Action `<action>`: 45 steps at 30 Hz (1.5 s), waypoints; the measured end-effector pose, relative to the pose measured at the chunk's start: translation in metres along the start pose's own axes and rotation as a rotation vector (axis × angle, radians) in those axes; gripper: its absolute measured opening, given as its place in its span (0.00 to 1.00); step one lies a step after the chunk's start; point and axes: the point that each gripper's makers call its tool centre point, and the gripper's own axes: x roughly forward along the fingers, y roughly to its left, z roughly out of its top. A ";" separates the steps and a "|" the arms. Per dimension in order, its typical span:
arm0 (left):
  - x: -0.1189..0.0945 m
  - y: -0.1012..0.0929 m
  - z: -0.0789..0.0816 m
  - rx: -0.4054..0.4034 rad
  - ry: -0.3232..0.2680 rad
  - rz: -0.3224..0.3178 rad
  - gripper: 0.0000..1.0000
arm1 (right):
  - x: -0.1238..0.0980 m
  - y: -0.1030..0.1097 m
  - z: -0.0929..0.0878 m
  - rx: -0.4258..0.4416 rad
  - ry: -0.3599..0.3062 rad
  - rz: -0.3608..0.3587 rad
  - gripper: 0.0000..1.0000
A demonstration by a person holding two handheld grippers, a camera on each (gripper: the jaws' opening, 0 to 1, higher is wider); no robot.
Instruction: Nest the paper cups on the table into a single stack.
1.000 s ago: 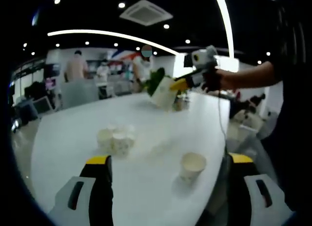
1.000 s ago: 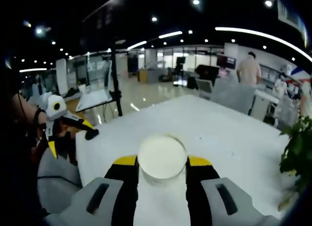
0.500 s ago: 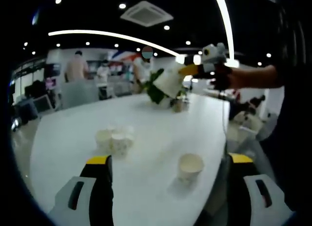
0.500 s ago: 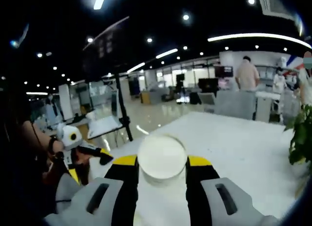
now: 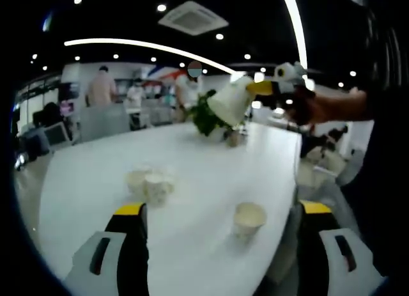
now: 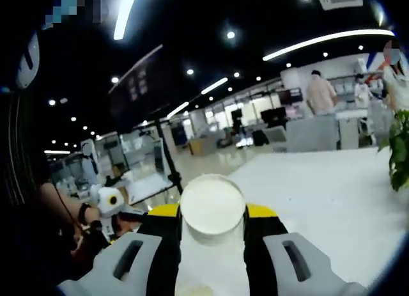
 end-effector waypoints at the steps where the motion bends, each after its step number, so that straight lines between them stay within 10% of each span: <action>1: 0.000 0.000 0.000 0.000 -0.001 -0.001 0.95 | 0.000 0.000 -0.002 0.001 0.005 0.000 0.34; 45: 0.036 -0.049 0.055 -0.009 -0.123 -0.248 0.64 | 0.020 0.056 -0.038 0.034 0.071 0.153 0.34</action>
